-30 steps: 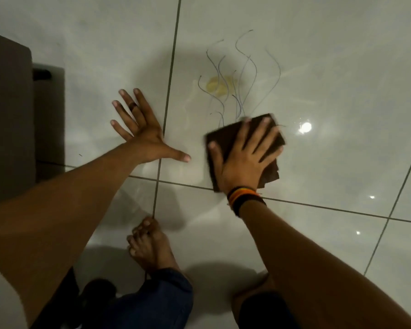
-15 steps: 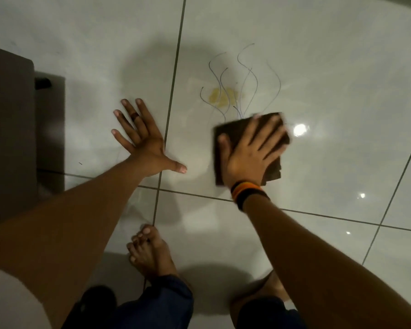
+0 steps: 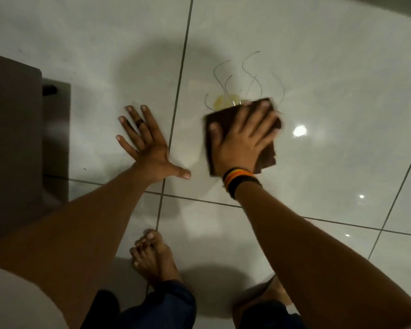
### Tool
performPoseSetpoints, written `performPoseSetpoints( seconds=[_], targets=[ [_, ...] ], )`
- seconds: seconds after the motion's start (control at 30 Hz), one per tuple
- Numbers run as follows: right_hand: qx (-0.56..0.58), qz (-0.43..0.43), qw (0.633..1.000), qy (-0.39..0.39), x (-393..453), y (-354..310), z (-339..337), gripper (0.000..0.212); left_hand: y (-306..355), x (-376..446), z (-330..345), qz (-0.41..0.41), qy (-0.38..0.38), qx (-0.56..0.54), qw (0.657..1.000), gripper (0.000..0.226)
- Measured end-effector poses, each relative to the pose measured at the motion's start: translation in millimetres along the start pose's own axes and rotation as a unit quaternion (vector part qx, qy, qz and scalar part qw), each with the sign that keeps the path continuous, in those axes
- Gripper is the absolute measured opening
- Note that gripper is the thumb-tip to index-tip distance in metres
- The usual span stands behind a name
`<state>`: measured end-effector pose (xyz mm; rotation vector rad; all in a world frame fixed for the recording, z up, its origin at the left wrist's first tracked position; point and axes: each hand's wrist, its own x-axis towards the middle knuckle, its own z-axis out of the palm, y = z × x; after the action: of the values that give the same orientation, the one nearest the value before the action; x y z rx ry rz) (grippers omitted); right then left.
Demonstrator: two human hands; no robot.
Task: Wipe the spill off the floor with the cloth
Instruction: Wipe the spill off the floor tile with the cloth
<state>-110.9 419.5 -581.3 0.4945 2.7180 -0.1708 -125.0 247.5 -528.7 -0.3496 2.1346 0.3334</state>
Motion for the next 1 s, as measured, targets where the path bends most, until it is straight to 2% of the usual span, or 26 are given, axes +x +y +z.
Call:
performPoseSetpoints(
  seconds=[0.07,0.13,0.2,0.27,0.33,0.4,0.43,0.47,0.53,0.57,0.6,0.63,0.7,0.77,0.83,0.9,0.97,1.0],
  targets=[
    [-0.025,-0.165,0.985,-0.034,-37,17,1,0.085,2,-1,-1,0.002,-0.007,-0.002,1.0,0.187],
    [-0.037,-0.188,0.98,-0.056,-63,59,6,0.083,2,-3,-3,-0.001,-0.012,-0.002,1.0,0.188],
    [-0.035,-0.095,0.993,-0.057,-70,93,6,0.083,2,-3,-6,-0.006,-0.016,-0.004,1.0,0.188],
    [0.005,0.059,0.997,-0.039,-47,99,3,0.085,0,-2,-4,0.005,-0.017,0.001,1.0,0.188],
    [0.075,0.199,0.977,0.004,-2,73,-5,0.088,-1,1,0,0.008,-0.014,0.004,1.0,0.188],
    [0.113,0.253,0.961,0.019,35,31,-12,0.087,0,3,-1,-0.005,-0.005,0.008,1.0,0.19],
    [0.098,0.23,0.968,0.024,43,13,-13,0.086,0,4,0,-0.007,-0.003,0.014,1.0,0.19],
    [0.068,0.162,0.984,0.03,44,1,-12,0.085,0,5,2,-0.007,-0.002,0.019,1.0,0.19],
    [-0.007,-0.046,0.999,0.018,23,-6,-9,0.082,3,6,2,-0.012,-0.005,0.014,1.0,0.189],
    [-0.024,-0.144,0.989,-0.01,7,1,-8,0.081,4,6,1,-0.013,-0.005,0.008,1.0,0.189],
    [-0.033,-0.207,0.977,-0.036,-8,14,-8,0.08,4,4,-1,-0.015,-0.006,0.007,1.0,0.189],
    [-0.041,-0.227,0.972,-0.05,-21,33,-6,0.079,4,3,-2,-0.016,-0.009,0.011,1.0,0.19],
    [-0.046,-0.168,0.983,-0.053,-29,70,-9,0.077,4,2,-3,-0.016,-0.016,0.014,1.0,0.191],
    [-0.018,-0.044,0.998,-0.035,-12,84,-14,0.076,3,2,-3,-0.009,-0.014,0.007,1.0,0.191],
    [0.037,0.079,0.996,-0.001,27,67,-22,0.077,2,2,-2,-0.006,-0.009,0.008,1.0,0.19],
    [0.089,0.155,0.984,0.026,70,31,-30,0.079,2,4,-1,-0.014,0.0,0.011,1.0,0.189],
    [0.069,0.129,0.989,0.035,94,0,-34,0.078,2,6,1,-0.02,-0.001,0.015,1.0,0.188],
    [0.038,0.059,0.997,0.036,94,-6,-33,0.076,3,7,1,-0.02,-0.003,0.013,1.0,0.188]
  ],
)
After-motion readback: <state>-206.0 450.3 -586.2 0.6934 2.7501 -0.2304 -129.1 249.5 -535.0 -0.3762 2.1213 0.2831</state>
